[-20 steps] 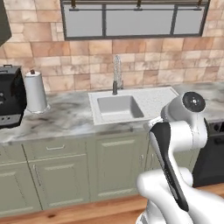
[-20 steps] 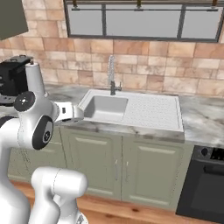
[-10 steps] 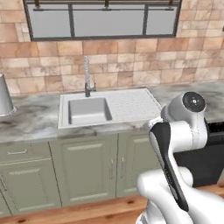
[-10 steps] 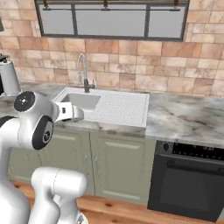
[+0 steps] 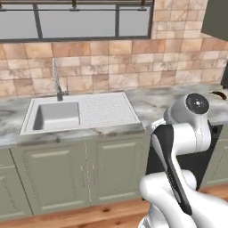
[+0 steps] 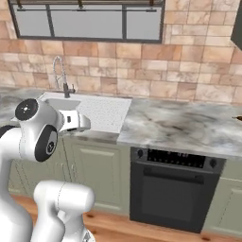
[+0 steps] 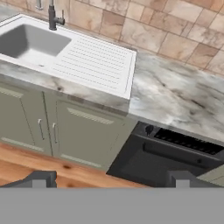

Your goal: Pick the canned food and boxed food from the counter and place them in the cabinets closest to them.

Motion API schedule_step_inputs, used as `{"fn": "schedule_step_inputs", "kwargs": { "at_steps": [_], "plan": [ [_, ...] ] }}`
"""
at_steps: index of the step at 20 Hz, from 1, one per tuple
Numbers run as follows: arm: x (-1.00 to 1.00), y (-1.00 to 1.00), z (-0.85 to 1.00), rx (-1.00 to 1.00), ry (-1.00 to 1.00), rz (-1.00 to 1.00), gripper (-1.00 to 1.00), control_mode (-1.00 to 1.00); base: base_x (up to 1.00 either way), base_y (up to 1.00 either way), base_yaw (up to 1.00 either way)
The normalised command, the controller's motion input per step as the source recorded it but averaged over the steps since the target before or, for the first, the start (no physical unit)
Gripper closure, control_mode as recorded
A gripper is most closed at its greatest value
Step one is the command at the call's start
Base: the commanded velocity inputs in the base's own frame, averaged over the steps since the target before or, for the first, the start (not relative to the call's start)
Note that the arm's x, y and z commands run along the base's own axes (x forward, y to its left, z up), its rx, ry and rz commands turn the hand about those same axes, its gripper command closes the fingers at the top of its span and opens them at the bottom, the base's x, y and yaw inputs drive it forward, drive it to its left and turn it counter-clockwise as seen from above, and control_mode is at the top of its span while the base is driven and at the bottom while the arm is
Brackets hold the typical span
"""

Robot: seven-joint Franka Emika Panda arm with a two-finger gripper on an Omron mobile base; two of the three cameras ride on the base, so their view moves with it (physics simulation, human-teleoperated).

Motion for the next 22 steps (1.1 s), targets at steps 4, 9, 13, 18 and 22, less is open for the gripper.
{"fn": "schedule_step_inputs", "kwargs": {
  "at_steps": [4, 9, 13, 18, 22],
  "plan": [
    [0.00, 0.00, 0.00, 0.00, 0.00, 0.00, -1.00, 1.00, 0.00, -0.75, 0.00],
    [0.00, 0.00, 0.00, 0.00, 0.00, 0.00, -1.00, 1.00, 0.00, -0.76, 0.00],
    [0.00, 0.00, 0.00, 0.00, 0.00, 0.00, -1.00, 1.00, 0.00, -0.77, 0.00],
    [0.00, 0.00, 0.00, 0.00, 0.00, 0.00, -1.00, 1.00, 0.00, -0.78, 0.00],
    [0.00, 0.00, 0.00, 0.00, 0.00, 0.00, -1.00, 1.00, 0.00, -0.77, 0.00]
  ]
}}
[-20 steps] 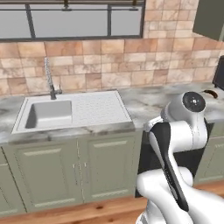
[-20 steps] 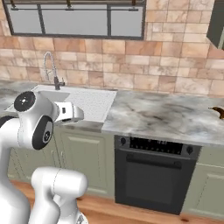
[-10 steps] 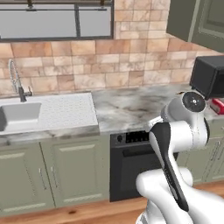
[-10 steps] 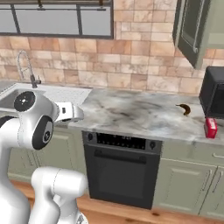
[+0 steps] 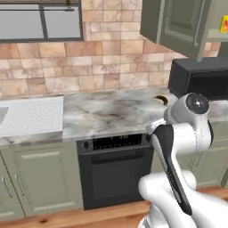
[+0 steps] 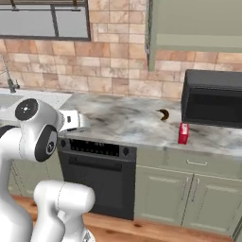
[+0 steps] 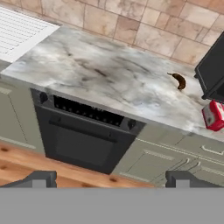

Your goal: Pick the canned food and boxed food from the counter and place them in the cabinets closest to them.

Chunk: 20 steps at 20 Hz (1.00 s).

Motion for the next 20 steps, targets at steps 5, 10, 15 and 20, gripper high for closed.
{"fn": "schedule_step_inputs", "kwargs": {
  "at_steps": [5, 10, 15, 20],
  "plan": [
    [0.00, 0.00, 0.00, 0.00, 0.00, 0.00, -1.00, 1.00, 0.00, -0.78, 0.00],
    [0.00, 0.00, 0.00, 0.00, 0.00, 0.00, -1.00, 1.00, 0.00, -0.78, 0.00],
    [0.00, 0.00, 0.00, 0.00, 0.00, 0.00, -1.00, 1.00, 0.00, -0.77, 0.00],
    [0.00, 0.00, 0.00, 0.00, 0.00, 0.00, -1.00, 1.00, 0.00, -0.72, 0.00]
  ]
}}
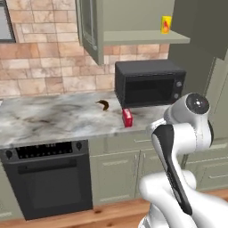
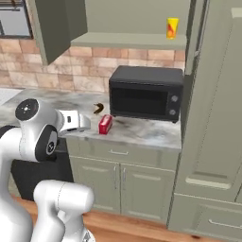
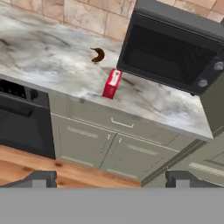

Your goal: Pick the canned food and boxed food from the counter and place them in the cabinets closest to them.

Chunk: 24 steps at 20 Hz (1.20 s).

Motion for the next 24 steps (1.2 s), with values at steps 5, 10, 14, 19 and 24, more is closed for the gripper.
{"fn": "schedule_step_inputs", "kwargs": {
  "at_steps": [5, 10, 14, 19, 24],
  "plan": [
    [0.00, 0.00, 0.00, 0.00, 0.00, 0.00, -1.00, 1.00, 0.00, -0.52, 0.00],
    [0.00, 0.00, 0.00, 0.00, 0.00, 0.00, -1.00, 1.00, -0.03, -0.18, 0.00],
    [0.00, 0.00, 0.00, 0.00, 0.00, 0.00, -1.00, 1.00, 0.03, 0.00, 0.00],
    [0.00, 0.00, 0.00, 0.00, 0.00, 0.00, -1.00, 1.00, 0.34, -0.03, -0.02],
    [0.00, 0.00, 0.00, 0.00, 0.00, 0.00, -1.00, 1.00, 0.46, -0.05, -0.03]
  ]
}}
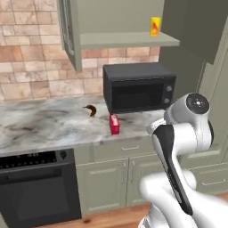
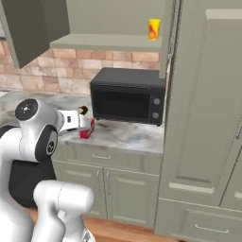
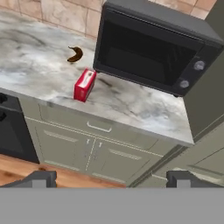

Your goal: Pick the canned food and boxed food from the counter and place them in the cabinets closest to them.

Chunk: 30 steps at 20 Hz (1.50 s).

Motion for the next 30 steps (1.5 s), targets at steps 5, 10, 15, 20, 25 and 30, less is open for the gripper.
{"fn": "schedule_step_inputs", "kwargs": {
  "at_steps": [5, 10, 15, 20, 25, 30],
  "plan": [
    [0.00, 0.00, 0.00, 0.00, 0.00, 0.00, -1.00, 1.00, 0.50, -0.01, -0.03],
    [0.00, 0.00, 0.00, 0.00, 0.00, 0.00, -1.00, 1.00, 0.59, 0.00, 0.00],
    [0.00, 0.00, 0.00, 0.00, 0.00, 0.00, -1.00, 1.00, 0.70, 0.02, 0.00],
    [0.00, 0.00, 0.00, 0.00, 0.00, 0.00, -1.00, 1.00, 0.49, 0.04, 0.00],
    [0.00, 0.00, 0.00, 0.02, 0.00, 0.00, -1.00, -1.00, 0.00, 0.00, 0.00],
    [-0.03, 0.16, -0.06, 0.05, -0.01, 0.00, -1.00, -1.00, 0.00, 0.00, 0.00]
  ]
}}
